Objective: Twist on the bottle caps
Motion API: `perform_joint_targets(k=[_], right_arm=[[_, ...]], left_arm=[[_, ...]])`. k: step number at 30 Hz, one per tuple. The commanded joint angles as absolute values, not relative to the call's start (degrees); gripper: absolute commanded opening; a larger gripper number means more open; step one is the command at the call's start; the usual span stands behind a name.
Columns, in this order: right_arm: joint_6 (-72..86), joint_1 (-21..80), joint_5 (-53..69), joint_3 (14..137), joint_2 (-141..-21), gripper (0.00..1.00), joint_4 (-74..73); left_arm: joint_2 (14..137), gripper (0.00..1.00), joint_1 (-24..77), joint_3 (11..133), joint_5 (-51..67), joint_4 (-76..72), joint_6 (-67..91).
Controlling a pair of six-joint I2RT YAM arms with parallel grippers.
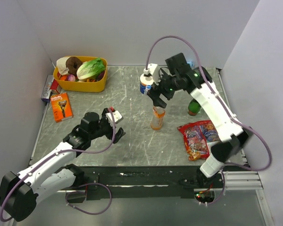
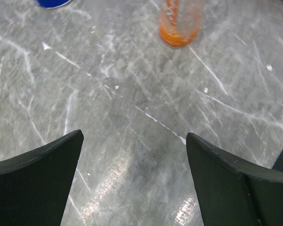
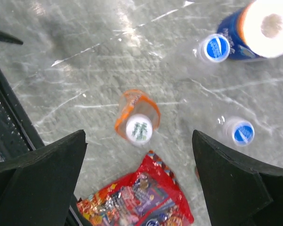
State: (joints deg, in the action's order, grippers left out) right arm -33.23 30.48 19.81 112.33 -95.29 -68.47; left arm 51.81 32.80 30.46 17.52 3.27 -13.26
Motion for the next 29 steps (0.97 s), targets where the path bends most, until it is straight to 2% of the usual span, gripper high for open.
perform_joint_targets(k=[1,7,11,15,20,29], right_arm=[[-26.30,30.41,9.18,101.83,-83.69,1.00,-50.58],[-18.55,30.41,-14.19,93.10,-77.53,1.00,-40.45],[-18.63,30.24,-20.73,86.85,-72.26,1.00,-37.18],[-17.94,28.66,-22.42,80.79,-67.86,1.00,-36.91],[-16.09,24.62,-21.80,76.73,-62.86,1.00,-39.19],[-14.07,19.61,-21.10,73.39,-58.36,1.00,-42.36]], left_arm=[[51.94,0.96,30.16,32.52,13.72,-2.28,-4.06],[51.86,0.96,24.18,32.43,12.92,-4.74,7.81],[51.24,0.96,21.63,33.57,13.01,-3.69,11.69],[52.82,0.96,20.74,38.39,12.84,-0.44,6.86],[53.70,0.96,20.74,41.48,6.33,-0.18,9.14],[51.42,0.96,20.74,36.75,5.89,-8.17,15.03]])
